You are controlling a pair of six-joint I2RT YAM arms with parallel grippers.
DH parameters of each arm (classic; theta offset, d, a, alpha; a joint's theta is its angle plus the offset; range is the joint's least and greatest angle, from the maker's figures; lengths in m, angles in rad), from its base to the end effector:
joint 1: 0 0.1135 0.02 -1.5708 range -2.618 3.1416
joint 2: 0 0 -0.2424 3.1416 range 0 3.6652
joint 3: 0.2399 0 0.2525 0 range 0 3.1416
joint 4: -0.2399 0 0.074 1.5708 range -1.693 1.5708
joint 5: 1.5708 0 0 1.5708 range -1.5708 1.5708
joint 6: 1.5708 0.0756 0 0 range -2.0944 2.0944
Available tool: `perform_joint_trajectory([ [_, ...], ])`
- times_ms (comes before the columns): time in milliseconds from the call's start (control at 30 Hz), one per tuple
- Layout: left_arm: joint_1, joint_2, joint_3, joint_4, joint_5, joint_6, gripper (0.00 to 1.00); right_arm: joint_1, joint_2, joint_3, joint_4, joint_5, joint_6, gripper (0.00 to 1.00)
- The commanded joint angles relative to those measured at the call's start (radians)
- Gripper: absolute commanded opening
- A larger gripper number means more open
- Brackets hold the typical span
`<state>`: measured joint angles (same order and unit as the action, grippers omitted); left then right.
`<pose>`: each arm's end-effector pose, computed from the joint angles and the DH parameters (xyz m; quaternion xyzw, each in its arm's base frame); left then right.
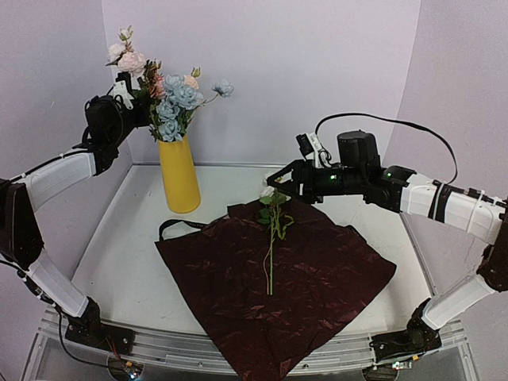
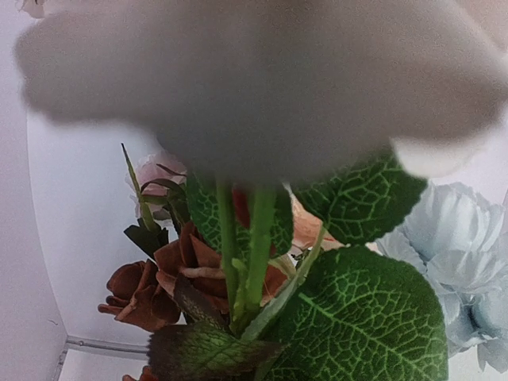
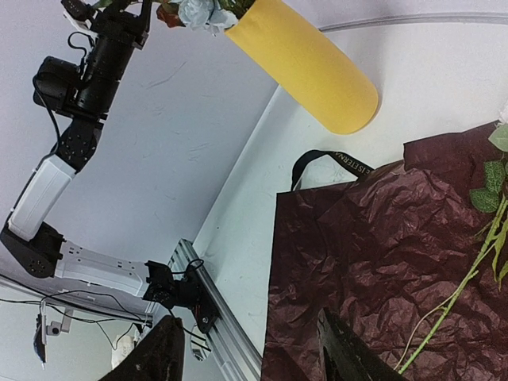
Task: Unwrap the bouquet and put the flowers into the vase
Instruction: Insert the fake flower into the vase.
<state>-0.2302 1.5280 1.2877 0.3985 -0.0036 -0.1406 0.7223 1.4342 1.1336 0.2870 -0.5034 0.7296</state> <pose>0.3991 -0.0933 0.3791 0.0277 0.6484 -0.1391 0.7479 0.2604 0.2781 0.3364 -0.1724 0.6901 0.5841 0.3910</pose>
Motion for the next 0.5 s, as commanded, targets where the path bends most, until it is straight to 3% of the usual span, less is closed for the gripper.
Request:
perform_joint_trajectory([
  [0,0.002,0.0,0.015,-0.016,0.0,-0.014,0.01,-0.004,-0.026,-0.004,0.018,-0.006,-0.003,0.58],
  [467,0.0,0.03,-0.063,-0.052,0.068,-0.065,0.06,-0.004,-0.043,-0.033,0.017,-0.009,-0.002,0.58],
])
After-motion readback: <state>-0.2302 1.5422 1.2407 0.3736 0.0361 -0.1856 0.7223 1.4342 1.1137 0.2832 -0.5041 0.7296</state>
